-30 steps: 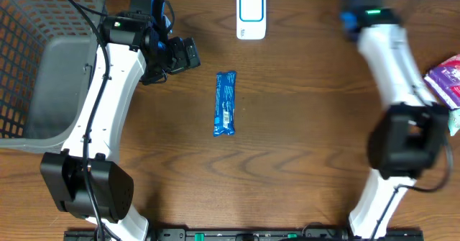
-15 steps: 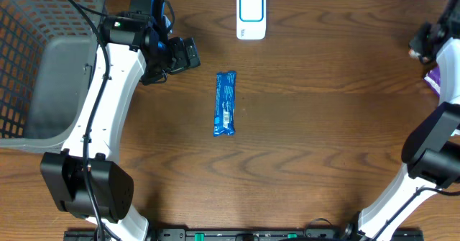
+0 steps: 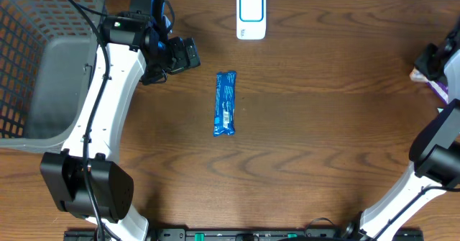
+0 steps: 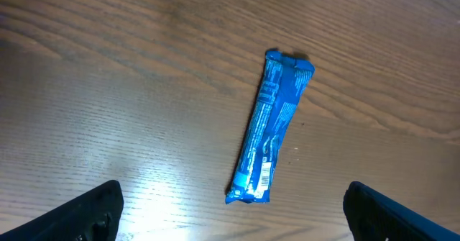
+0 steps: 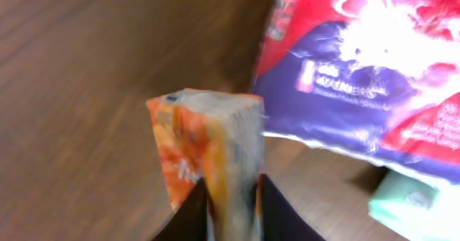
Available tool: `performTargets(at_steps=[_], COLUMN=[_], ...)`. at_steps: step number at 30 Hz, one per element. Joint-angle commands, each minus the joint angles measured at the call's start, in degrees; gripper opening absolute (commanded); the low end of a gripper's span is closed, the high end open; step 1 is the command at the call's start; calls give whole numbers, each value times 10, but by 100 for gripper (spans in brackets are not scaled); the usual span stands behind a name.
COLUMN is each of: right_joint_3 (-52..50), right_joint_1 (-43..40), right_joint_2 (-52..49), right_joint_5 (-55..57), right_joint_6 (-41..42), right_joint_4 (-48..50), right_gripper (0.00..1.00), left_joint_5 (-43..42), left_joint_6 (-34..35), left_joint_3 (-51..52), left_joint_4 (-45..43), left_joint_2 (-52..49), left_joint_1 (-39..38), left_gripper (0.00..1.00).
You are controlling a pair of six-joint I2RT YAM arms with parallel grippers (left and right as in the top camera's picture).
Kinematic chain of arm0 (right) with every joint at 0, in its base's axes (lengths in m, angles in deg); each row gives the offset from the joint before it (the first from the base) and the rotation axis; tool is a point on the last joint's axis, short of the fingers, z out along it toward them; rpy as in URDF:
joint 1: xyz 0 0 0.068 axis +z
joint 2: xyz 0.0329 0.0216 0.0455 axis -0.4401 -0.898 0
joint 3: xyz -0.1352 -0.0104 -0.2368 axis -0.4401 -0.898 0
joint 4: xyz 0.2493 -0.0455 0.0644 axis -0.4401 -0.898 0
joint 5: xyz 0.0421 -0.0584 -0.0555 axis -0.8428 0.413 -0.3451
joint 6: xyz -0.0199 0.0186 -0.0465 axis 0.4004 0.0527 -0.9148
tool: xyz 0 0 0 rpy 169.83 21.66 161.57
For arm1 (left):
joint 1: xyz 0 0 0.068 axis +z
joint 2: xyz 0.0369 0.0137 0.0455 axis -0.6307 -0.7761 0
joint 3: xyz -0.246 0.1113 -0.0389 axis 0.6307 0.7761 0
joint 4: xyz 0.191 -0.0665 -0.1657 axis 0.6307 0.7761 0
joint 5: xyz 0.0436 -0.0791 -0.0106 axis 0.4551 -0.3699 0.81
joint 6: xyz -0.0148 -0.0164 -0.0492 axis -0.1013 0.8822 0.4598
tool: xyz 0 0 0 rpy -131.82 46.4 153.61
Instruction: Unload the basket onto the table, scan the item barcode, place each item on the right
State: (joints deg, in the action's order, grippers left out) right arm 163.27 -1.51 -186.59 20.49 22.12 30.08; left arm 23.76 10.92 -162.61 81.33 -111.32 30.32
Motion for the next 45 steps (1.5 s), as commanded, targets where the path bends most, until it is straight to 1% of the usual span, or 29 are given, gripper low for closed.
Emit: performTargets(at_steps=[1, 2, 3, 4, 5, 6, 9, 10, 13, 16, 21, 24, 27, 31, 32, 33, 34, 35, 36, 37, 39, 42, 45], right_joint_3=[-14, -18, -22, -25, -28, -29, -29, -29, -29, -29, -29, -29, -29, -29, -29, -29, -30, -31, -35, -38, -49, -71, -103], right_joint_1=[-8, -8, -8, -8, -8, -8, -8, -8, -5, 8, 48, 84, 129, 198, 215, 232, 253, 272, 291, 311, 352, 406, 453], right_joint_2=[-3, -3, -3, -3, -3, -3, -3, -3, -3, -3, -3, -3, -3, -3, -3, -3, -3, -3, -3, -3, -3, -3, -3], right_joint_5=[9, 9, 9, 9, 9, 9, -25, -53, -152, -227, -392, -454, -459, -474, -473, -473, -473, -473, -473, -473, -469, -468, -461], right_joint_6=[1, 1, 1, 0, -1, -1, -4, -13, -45, -46, -52, -70, -69, -70, -70, -70, -70, -70, -68, -63, -33, 27, 89], right_joint_4=[0, 0, 0, 0, 1, 0, 2, 3, 12, 24, 43, 46, 33, -12, -21, -29, -35, -35, -33, -28, -14, 28, 95], right_gripper=[47, 54, 78, 87, 90, 91, 92, 92, 86, 77, 77, 77, 75, 75, 71, 65, 55, 48, 43, 41, 47, 49, 51], left_joint_5=[8, 8, 8, 8, 8, 8, 8, 8, 8, 8, 8, 8, 8, 8, 8, 8, 8, 8, 8, 8, 8, 8, 8], left_joint_6=[-6, -6, -6, -6, -6, -6, -6, -6, -6, -6, -6, -6, -6, -6, -6, -6, -6, -6, -6, -6, -6, -6, -6], left_joint_3=[-3, -3, -3, -3, -3, -3, -3, -3, -3, -3, -3, -3, -3, -3, -3, -3, -3, -3, -3, -3, -3, -3, -3], left_joint_4=[1, 1, 1, 1, 1, 1, 1, 1, 1, 1, 1, 1, 1, 1, 1, 1, 1, 1, 1, 1, 1, 1, 1], left_joint_2=[-1, -1, -1, -1, -1, -1, -1, -1, -1, -1, -1, -1, -1, -1, -1, -1, -1, -1, -1, -1, -1, -1, -1], left_joint_1=[2, 2, 2, 2, 2, 2, 2, 2, 2, 2, 2, 2, 2, 2, 2, 2, 2, 2, 2, 2, 2, 2, 2], left_gripper=[98, 98, 98, 98, 98, 98, 98, 98, 98, 98, 98, 98, 98, 98, 98, 98, 98, 98, 98, 98, 98, 98, 98])
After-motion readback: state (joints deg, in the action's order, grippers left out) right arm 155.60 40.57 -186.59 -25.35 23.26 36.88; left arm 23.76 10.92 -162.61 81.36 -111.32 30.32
